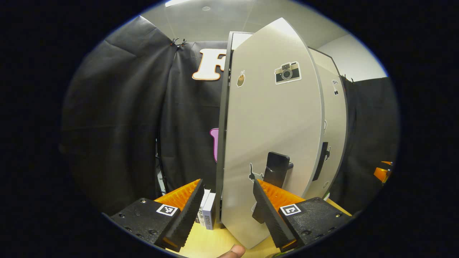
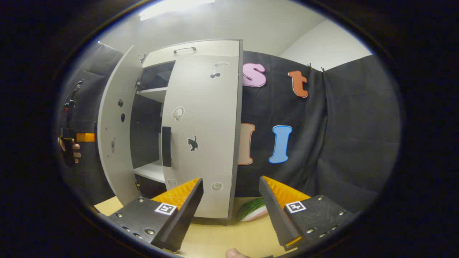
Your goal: Grasp the bottle in the cabinet with the left hand and place it on the coaster, then close the right door with the right hand and the left door with the left hand.
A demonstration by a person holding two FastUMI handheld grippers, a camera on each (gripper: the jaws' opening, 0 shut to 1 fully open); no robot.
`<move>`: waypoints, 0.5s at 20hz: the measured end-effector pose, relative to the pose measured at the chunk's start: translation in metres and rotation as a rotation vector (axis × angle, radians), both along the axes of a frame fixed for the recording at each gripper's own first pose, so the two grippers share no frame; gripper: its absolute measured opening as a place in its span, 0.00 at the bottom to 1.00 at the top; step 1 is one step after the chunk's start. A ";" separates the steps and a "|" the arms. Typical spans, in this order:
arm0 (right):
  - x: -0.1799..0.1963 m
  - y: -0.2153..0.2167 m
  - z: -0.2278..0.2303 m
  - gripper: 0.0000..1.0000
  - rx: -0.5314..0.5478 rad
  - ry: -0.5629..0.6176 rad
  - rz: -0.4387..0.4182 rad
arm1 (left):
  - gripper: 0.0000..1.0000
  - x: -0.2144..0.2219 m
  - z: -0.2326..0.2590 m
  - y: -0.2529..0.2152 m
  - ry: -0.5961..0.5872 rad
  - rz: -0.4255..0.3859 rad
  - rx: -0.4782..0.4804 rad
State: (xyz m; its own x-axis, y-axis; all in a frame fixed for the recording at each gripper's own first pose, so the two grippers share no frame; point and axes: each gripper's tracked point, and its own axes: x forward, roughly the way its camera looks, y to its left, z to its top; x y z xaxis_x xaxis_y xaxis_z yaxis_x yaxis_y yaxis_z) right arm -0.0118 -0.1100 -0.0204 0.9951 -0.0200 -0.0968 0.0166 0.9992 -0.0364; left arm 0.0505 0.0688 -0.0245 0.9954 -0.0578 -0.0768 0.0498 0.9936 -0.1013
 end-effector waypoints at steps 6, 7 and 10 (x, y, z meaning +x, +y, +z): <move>-0.005 0.021 0.000 0.95 0.033 0.008 0.014 | 0.88 0.003 0.001 -0.020 0.003 -0.030 -0.002; -0.007 0.023 0.000 0.95 0.035 0.010 0.014 | 0.87 0.004 0.000 -0.023 0.004 -0.037 -0.002; -0.011 0.029 0.001 0.95 0.034 0.012 0.000 | 0.88 0.003 -0.004 -0.036 0.020 -0.061 -0.011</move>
